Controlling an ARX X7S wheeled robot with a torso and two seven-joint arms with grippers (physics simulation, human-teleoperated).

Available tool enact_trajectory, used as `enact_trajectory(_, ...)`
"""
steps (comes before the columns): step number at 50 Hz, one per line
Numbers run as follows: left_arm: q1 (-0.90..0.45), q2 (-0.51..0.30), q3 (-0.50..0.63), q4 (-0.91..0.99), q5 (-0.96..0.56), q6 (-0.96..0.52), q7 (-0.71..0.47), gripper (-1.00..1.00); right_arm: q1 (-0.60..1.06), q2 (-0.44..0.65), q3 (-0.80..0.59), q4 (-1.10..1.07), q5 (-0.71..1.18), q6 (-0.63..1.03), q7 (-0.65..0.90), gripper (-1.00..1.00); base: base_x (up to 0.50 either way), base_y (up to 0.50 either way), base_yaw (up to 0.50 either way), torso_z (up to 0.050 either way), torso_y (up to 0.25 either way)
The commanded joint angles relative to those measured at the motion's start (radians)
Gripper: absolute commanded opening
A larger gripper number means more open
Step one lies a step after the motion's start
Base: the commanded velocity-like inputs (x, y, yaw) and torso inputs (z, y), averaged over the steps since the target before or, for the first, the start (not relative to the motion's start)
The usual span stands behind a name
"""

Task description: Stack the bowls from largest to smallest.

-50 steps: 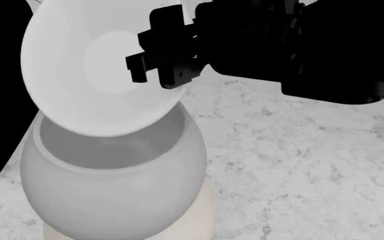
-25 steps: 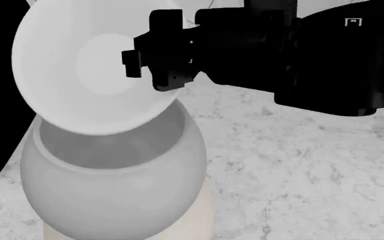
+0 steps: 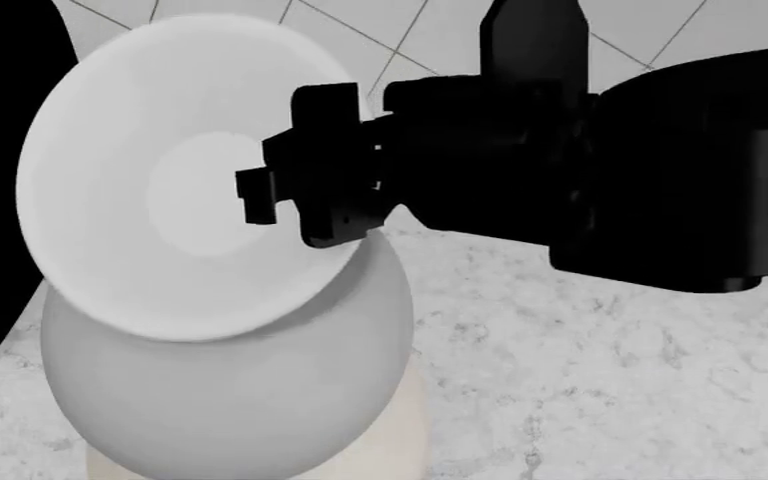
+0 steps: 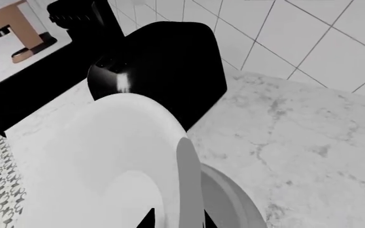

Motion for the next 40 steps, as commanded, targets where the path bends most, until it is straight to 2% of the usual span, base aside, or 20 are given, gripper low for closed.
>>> enact_trajectory(1, -0.001, 0.010, -0.010, -0.006, 0.048, 0.010, 0.011, 1.00, -0.015, -0.005, 0.028, -0.010, -0.014, -0.002, -0.027, -1.00, 0.00, 0.00, 0.00, 0.000, 0.000)
enact_trajectory(25, 0.006, 0.007, -0.015, -0.015, 0.050, 0.018, 0.010, 1.00, -0.036, -0.013, 0.009, -0.003, -0.103, 0.001, -0.110, -1.00, 0.00, 0.00, 0.00, 0.000, 0.000)
enact_trajectory(26, 0.006, 0.007, -0.012, -0.016, 0.053, 0.019, 0.010, 1.00, -0.034, -0.011, 0.010, -0.001, -0.113, -0.002, -0.114, 1.00, 0.00, 0.00, 0.00, 0.000, 0.000)
enact_trajectory(40, 0.001, 0.006, -0.005, -0.018, 0.055, 0.019, 0.010, 1.00, -0.028, -0.003, -0.006, -0.017, -0.138, 0.016, -0.146, 1.00, 0.00, 0.00, 0.00, 0.000, 0.000)
